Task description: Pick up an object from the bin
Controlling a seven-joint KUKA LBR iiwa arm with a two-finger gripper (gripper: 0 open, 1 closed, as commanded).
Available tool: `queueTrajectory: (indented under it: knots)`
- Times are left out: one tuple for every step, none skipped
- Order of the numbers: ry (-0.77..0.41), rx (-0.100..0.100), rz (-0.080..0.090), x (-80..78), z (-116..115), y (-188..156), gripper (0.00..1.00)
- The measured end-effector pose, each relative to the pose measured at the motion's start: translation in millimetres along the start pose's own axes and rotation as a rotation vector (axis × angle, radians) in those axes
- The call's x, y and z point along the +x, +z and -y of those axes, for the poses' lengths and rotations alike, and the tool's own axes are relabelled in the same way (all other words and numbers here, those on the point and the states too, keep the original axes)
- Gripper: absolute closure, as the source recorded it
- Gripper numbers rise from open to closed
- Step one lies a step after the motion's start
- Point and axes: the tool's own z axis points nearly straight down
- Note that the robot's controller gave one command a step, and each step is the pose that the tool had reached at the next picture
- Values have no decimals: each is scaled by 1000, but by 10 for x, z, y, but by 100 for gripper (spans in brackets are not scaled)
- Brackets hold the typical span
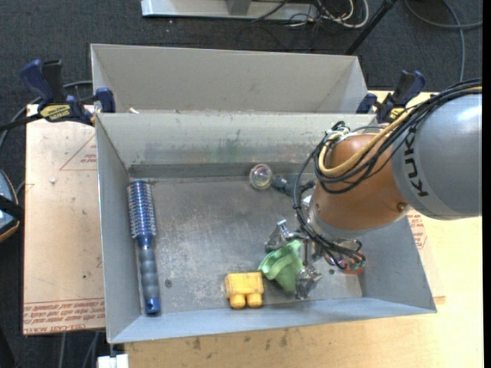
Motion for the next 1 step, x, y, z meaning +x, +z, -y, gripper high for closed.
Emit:
queueTrajectory:
  knots:
    - [-94, 2, -1, -110, 32, 207, 0]
